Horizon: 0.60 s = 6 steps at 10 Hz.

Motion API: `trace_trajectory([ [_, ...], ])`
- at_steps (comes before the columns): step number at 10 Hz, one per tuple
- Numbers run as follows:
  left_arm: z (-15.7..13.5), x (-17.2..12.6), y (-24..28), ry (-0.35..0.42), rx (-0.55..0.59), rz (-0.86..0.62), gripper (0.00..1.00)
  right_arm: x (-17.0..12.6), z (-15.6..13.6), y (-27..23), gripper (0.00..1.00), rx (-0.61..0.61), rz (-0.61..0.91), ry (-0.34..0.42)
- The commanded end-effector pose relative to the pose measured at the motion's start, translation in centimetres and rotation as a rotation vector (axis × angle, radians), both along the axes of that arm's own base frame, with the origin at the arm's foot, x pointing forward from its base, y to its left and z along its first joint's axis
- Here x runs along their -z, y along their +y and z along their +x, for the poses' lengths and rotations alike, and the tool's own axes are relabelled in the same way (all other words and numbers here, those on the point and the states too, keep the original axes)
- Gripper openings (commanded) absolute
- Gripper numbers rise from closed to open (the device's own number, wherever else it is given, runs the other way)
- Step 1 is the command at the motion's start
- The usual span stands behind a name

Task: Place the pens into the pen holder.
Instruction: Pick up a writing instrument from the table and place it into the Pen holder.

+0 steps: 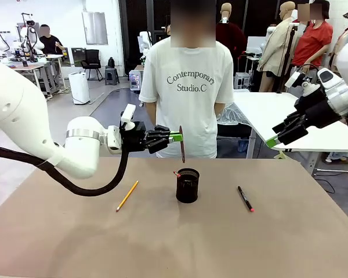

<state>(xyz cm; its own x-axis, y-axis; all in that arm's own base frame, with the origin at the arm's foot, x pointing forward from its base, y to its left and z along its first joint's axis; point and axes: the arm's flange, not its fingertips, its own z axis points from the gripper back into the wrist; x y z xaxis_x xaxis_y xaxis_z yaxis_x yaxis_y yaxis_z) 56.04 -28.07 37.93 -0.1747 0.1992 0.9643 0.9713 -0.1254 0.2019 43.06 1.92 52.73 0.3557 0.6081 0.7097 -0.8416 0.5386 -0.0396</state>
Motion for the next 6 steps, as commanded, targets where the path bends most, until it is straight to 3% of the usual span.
trace_trajectory([
  [1,0.4,0.7,-0.3,-0.023,-0.003,0.001,0.00,-0.1,0.1,-0.1,1.00,-0.006,0.027,-0.011],
  [6,2.4,4.1,-2.4,-0.058,0.035,-0.017,0.00,-0.1,0.1,-0.1,1.00,-0.006,0.027,-0.011],
])
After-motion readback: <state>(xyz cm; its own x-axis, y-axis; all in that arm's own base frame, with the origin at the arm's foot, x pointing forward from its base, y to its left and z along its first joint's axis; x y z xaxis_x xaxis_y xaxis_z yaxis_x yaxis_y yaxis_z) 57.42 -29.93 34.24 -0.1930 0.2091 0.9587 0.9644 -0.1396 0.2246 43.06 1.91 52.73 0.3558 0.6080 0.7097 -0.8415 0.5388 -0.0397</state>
